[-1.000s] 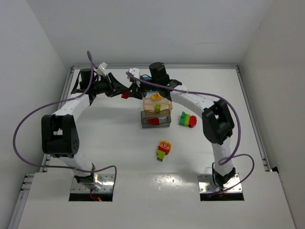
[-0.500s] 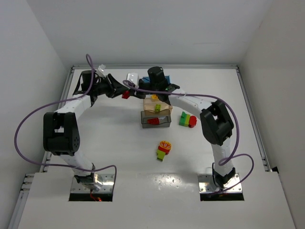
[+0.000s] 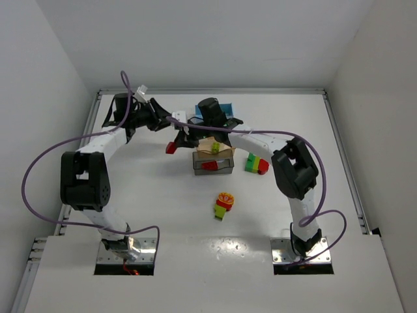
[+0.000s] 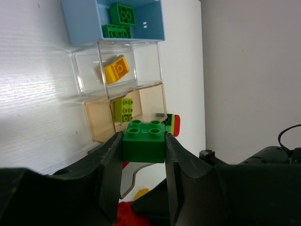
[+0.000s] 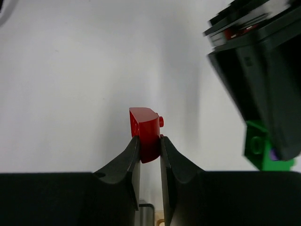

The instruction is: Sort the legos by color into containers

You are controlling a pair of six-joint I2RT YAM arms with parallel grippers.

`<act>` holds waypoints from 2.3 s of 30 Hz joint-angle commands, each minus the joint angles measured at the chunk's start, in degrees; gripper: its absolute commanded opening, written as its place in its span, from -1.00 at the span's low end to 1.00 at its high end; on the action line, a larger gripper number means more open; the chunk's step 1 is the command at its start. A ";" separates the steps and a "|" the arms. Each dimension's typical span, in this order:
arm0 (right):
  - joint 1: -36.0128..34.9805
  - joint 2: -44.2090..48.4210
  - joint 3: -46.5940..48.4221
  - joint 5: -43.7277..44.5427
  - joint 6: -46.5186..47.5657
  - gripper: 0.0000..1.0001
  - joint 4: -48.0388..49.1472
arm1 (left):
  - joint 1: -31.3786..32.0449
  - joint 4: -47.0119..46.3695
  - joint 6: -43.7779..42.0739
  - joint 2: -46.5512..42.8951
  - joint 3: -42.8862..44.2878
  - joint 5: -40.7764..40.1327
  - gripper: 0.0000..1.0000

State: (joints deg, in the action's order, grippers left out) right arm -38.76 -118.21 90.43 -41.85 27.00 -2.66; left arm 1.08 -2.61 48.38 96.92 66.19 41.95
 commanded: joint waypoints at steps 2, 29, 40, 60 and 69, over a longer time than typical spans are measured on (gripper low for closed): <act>0.53 2.72 0.97 -6.58 1.38 -0.97 -3.06 | 0.24 1.37 -4.34 0.98 3.85 -2.05 -1.00; 22.85 25.48 -19.06 6.78 -17.95 -0.97 -2.53 | 13.33 15.88 -23.42 16.27 29.85 -14.61 -1.00; 24.44 28.04 -20.12 6.78 -19.27 -0.97 -3.15 | 15.71 17.82 -25.17 29.72 44.18 -18.66 -0.77; 23.91 25.49 -17.31 7.30 -18.74 -0.97 -4.73 | 15.18 17.21 -26.76 37.29 55.53 -18.06 0.10; 23.38 23.82 -17.31 3.62 -15.94 -0.97 -4.73 | 12.64 13.96 -22.73 21.59 53.09 -15.42 0.36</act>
State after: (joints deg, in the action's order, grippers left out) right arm -14.92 -94.19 70.74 -35.18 9.21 -8.34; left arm 15.75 16.64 23.18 131.85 119.22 24.27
